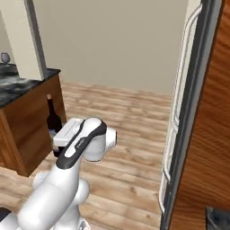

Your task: There is a wine glass and glass cup on the dining counter. Place the wine bottle next to the wine glass and the juice bottle next to the glass cup.

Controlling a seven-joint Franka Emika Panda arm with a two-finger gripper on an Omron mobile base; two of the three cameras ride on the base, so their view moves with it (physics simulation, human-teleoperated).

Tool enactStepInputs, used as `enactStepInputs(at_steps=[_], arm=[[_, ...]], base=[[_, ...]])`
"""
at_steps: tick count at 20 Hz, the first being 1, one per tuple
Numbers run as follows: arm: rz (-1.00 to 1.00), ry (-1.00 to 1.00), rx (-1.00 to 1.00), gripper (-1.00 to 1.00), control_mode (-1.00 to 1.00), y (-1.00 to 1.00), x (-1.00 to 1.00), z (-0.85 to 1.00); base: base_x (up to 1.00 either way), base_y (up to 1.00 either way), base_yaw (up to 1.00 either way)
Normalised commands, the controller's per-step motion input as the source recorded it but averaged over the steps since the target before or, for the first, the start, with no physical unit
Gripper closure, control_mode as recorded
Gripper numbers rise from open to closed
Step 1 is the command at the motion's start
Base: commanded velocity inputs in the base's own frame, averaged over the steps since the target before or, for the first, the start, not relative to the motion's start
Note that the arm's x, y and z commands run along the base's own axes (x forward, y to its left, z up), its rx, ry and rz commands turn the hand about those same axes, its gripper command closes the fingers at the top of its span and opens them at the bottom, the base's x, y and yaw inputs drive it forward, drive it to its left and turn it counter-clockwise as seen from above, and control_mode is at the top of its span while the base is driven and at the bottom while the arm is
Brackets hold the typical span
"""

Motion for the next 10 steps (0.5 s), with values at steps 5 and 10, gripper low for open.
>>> enactStepInputs(at_steps=[5, 10], arm=[[0.0, 0.0, 0.0, 1.0, 1.0, 0.0, 0.0, 0.0], [0.0, 0.0, 0.0, 1.0, 1.0, 0.0, 0.0, 0.0]], base=[[0.4, 0.15, 0.48], [0.94, 0.08, 0.0]])
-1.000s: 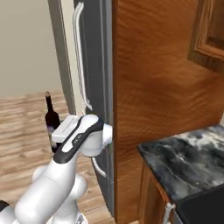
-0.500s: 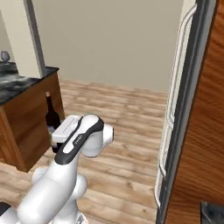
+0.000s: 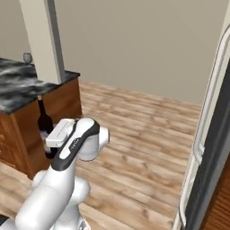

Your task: There is a wine glass and glass cup on the dining counter. Place the wine bottle next to the wine glass and the juice bottle next to the glass cup.

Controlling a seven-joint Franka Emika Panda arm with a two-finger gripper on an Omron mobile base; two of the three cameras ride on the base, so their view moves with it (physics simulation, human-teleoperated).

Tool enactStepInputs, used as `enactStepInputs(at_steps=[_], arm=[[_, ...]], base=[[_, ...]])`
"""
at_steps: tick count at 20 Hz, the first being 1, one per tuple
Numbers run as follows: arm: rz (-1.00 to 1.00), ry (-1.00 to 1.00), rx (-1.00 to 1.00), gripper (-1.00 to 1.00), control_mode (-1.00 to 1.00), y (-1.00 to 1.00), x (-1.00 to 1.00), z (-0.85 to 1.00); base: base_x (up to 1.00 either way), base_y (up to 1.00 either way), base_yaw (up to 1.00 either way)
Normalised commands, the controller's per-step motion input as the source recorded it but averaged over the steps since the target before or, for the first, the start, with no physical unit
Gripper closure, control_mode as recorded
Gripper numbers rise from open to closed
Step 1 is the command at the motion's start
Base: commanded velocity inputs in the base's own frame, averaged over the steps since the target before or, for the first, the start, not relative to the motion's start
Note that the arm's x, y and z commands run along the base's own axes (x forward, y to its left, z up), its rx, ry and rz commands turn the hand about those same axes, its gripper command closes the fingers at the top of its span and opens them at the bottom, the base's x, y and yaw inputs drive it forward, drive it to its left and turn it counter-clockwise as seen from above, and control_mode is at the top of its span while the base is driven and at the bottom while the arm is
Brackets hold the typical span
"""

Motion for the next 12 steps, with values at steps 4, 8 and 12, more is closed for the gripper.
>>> enactStepInputs(at_steps=[4, 8, 12], arm=[[0.0, 0.0, 0.0, 1.0, 1.0, 0.0, 0.0, 0.0], [0.0, 0.0, 0.0, 1.0, 1.0, 0.0, 0.0, 0.0], [0.0, 0.0, 0.0, 1.0, 1.0, 0.0, 0.0, 0.0]], base=[[0.94, 0.02, 0.0], [0.94, 0.0, 0.0], [0.94, 0.0, 0.0]])
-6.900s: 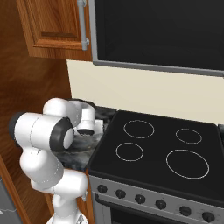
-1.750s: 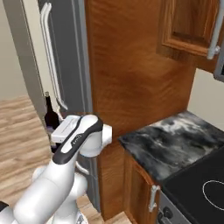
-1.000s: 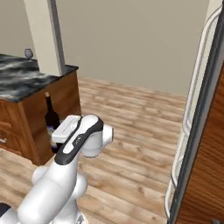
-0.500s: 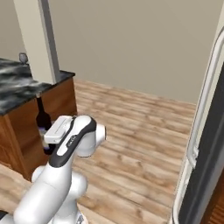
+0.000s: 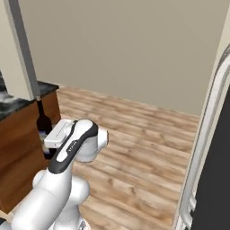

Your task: There is a wine glass and glass cup on the dining counter. Place the wine bottle next to the wine glass and the juice bottle next to the glass cup.

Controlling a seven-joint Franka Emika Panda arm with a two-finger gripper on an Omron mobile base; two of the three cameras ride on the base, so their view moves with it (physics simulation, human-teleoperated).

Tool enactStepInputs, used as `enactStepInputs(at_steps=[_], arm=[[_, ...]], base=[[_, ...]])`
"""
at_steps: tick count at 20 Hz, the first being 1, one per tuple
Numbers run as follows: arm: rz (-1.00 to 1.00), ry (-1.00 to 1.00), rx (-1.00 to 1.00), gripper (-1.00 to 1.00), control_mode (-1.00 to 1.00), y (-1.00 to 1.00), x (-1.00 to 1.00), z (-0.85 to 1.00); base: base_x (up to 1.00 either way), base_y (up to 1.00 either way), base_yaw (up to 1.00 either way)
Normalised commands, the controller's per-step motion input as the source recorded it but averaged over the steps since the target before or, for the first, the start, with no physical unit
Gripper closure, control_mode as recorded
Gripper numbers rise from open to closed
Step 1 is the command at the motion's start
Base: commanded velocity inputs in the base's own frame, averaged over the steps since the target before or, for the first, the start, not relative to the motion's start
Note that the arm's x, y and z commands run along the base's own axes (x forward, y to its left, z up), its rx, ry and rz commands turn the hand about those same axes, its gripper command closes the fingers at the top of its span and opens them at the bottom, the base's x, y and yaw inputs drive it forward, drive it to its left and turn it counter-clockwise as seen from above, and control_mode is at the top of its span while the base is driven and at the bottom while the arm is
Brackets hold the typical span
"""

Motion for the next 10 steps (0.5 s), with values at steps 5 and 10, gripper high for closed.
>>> enactStepInputs(at_steps=[5, 10], arm=[[0.0, 0.0, 0.0, 1.0, 1.0, 0.0, 0.0, 0.0], [0.0, 0.0, 0.0, 1.0, 1.0, 0.0, 0.0, 0.0]], base=[[0.94, 0.0, 0.0], [0.94, 0.0, 0.0]])
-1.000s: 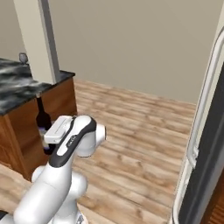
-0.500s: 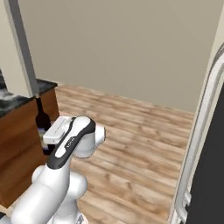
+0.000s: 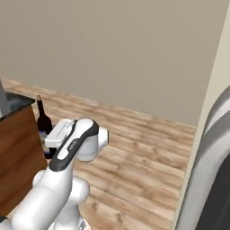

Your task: There is a wine glass and glass cup on the dining counter. Place the wine bottle next to the wine glass and the juice bottle next to the glass cup.

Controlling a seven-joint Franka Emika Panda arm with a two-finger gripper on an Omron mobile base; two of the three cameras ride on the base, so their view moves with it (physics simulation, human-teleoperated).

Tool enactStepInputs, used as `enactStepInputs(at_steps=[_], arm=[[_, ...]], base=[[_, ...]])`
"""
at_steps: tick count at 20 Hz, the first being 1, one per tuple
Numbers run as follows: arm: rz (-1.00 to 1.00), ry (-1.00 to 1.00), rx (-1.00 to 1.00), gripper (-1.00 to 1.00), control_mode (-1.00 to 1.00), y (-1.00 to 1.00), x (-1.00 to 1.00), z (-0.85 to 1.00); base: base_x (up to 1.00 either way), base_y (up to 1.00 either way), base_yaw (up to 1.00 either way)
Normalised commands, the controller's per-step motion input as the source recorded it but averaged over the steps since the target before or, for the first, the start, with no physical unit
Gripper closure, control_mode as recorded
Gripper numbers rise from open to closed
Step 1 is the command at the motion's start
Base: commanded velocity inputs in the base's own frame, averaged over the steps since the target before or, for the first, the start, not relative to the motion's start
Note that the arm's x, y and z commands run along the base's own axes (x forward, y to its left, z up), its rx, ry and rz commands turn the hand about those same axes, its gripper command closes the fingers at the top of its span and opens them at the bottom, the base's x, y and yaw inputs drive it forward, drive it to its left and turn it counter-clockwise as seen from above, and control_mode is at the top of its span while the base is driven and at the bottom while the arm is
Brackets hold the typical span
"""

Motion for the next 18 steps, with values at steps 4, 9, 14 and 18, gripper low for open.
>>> enactStepInputs(at_steps=[4, 9, 14, 18], arm=[[0.0, 0.0, 0.0, 1.0, 1.0, 0.0, 0.0, 0.0], [0.0, 0.0, 0.0, 1.0, 1.0, 0.0, 0.0, 0.0], [0.0, 0.0, 0.0, 1.0, 1.0, 0.0, 0.0, 0.0], [0.0, 0.0, 0.0, 1.0, 1.0, 0.0, 0.0, 0.0]], base=[[0.94, 0.0, 0.0], [0.94, 0.0, 0.0], [0.94, 0.0, 0.0], [0.94, 0.01, 0.04]])
